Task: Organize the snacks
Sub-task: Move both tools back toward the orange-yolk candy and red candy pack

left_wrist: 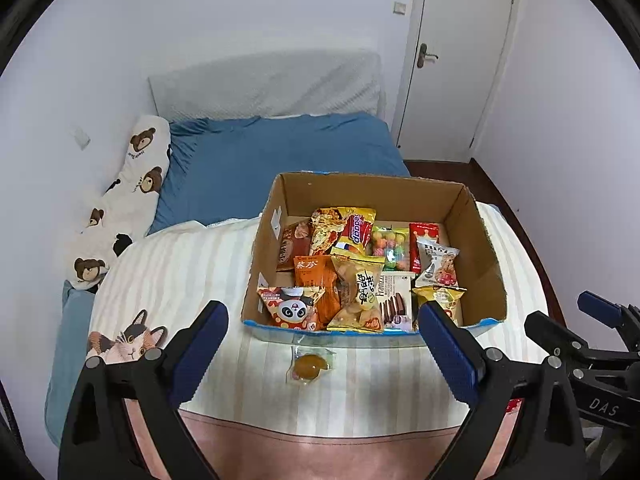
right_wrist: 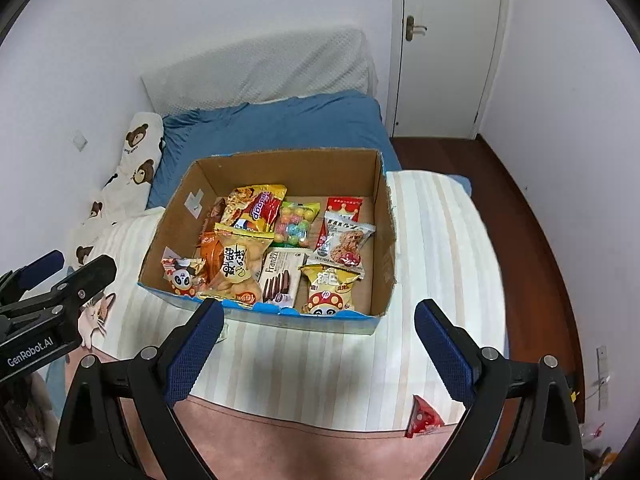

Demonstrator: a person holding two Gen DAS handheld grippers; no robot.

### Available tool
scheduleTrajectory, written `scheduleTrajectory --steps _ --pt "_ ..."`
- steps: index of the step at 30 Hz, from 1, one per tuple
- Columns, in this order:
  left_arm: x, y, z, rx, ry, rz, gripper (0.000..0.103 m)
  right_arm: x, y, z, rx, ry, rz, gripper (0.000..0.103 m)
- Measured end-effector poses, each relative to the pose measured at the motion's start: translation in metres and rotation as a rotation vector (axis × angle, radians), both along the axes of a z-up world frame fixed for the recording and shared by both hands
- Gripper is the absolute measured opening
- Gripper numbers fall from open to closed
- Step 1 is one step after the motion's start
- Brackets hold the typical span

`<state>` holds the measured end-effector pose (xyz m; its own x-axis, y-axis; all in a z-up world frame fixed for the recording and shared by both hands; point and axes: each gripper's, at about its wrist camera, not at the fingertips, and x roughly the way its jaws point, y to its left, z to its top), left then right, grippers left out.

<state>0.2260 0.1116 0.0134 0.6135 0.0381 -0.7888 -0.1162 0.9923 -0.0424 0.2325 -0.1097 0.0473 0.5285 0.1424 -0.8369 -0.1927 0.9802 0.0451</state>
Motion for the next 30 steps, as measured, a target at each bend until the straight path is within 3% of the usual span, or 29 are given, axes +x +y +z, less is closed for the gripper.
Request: scheduleTrajectory --steps 11,15,22,30 --pt "-0.024 -0.005 0.014 -0.001 -0.045 0.002 0.098 -0.021 -0.001 0.012 0.063 -0.013 0.007 0.1" --pt "-0.031 -0.008 0.006 -0.043 -0.037 -0.025 0.103 -0.028 -0.02 0.002 0.231 0.048 0.013 0.1" --pt "-0.039 -0.017 -0.051 -0.105 0.081 -0.009 0.103 -0.039 -0.091 -0.064 0.316 0.204 -0.197 0.1" --pt "-0.043 -0.02 -0.131 -0.102 0.242 0.045 0.103 -0.032 -0.157 -0.158 0.156 0.383 -0.371 0.1"
